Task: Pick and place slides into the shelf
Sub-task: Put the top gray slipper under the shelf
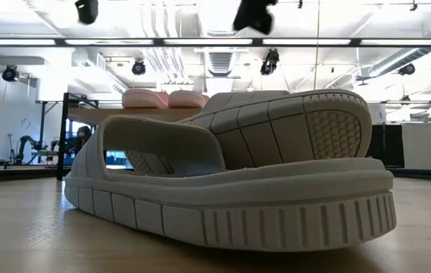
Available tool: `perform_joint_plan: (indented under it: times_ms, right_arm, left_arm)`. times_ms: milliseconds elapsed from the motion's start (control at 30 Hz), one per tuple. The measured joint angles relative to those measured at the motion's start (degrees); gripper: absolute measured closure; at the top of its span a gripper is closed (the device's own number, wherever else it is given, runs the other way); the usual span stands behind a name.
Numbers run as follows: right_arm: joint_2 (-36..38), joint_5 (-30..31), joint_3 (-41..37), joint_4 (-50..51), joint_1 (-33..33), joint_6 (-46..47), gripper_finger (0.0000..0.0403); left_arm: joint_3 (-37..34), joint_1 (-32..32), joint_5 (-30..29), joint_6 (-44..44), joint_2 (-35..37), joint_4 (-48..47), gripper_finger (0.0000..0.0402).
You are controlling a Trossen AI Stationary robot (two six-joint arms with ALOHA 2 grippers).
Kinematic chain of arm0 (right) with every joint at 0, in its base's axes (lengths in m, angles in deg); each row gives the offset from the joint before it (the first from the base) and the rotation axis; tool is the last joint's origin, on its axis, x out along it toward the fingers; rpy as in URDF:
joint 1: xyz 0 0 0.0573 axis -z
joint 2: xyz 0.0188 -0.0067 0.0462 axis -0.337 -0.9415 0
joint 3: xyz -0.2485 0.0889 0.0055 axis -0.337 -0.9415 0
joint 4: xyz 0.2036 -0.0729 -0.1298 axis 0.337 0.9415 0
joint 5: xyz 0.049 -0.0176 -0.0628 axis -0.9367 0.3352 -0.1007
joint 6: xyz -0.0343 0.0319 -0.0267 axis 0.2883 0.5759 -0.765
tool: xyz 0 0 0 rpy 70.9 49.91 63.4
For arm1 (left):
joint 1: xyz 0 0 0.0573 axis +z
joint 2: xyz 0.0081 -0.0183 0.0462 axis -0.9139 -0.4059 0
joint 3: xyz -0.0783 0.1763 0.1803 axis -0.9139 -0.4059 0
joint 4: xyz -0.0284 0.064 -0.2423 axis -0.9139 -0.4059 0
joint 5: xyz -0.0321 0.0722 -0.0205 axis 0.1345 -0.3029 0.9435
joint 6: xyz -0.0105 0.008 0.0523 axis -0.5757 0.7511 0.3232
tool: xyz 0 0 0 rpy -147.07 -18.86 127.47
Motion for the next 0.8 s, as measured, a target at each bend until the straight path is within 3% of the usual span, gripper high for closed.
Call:
perform_joint_plan:
  times_ms: [133, 433, 600, 800]
  right_arm:
    - [7.53, 0.51, -8.07, -0.14, -1.9, 5.28, 0.0392]
    - [23.52, 8.04, -27.25, -0.71, -11.46, 20.41, 0.0392]
    - [28.56, 12.7, -34.45, -1.16, -18.85, 29.43, 0.0381]
    - [28.82, 14.71, -42.12, -2.75, -26.84, 38.91, 0.0338]
  left_arm:
    - [1.57, -7.53, -2.37, -0.52, -5.59, 3.54, 0.0391]
    - [2.06, -24.04, -4.83, 1.67, -19.27, 2.73, 0.0391]
    - [2.18, -34.28, -13.22, 9.26, -21.93, 2.36, 0.0391]
    - [2.13, -43.28, -19.95, 7.05, -21.18, -3.56, 0.0391]
